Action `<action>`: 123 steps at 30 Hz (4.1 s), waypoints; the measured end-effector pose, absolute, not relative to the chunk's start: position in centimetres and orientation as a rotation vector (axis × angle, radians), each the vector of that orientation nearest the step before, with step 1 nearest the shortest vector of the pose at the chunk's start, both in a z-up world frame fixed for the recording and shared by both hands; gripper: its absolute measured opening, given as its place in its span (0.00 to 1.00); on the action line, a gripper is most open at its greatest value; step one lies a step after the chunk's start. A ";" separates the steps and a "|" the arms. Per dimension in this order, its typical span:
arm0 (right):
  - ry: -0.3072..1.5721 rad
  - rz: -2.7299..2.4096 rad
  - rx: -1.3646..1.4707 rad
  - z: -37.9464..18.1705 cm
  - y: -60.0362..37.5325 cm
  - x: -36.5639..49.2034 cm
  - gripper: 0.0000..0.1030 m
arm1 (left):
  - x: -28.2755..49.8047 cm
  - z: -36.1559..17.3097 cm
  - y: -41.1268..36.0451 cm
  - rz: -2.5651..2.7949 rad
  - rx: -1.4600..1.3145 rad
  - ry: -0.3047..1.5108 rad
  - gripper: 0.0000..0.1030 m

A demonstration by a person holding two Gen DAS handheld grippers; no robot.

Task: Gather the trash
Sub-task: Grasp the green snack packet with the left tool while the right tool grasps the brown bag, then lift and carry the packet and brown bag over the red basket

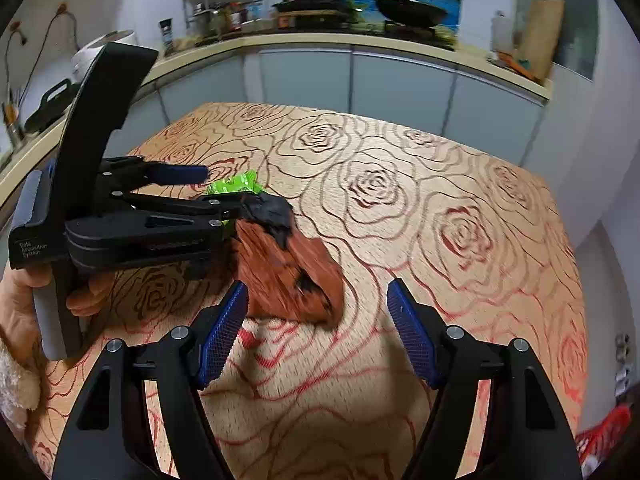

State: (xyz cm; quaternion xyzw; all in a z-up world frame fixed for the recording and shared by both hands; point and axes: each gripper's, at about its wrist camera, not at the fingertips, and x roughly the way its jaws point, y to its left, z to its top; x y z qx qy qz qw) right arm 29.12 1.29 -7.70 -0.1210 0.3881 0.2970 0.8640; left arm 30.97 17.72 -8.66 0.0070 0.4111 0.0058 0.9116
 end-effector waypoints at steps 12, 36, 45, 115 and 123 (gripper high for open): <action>0.844 0.695 -0.254 -8.3 3.0 30.9 0.51 | 31.1 -8.7 19.1 0.022 -0.036 0.848 0.42; 0.805 0.600 -0.099 -6.2 -1.6 28.1 0.33 | 27.8 -6.6 20.6 0.073 -0.107 0.791 0.39; 0.704 0.566 -0.081 -2.8 -2.3 25.7 0.33 | 24.2 -2.6 20.3 0.178 -0.046 0.684 0.39; 0.487 -0.053 0.127 2.9 -28.0 13.0 0.33 | 16.5 4.0 -9.5 -0.248 0.107 0.441 0.39; 0.517 -0.129 0.160 1.2 -31.7 13.2 0.34 | 18.3 2.3 -13.9 -0.340 0.107 0.495 0.39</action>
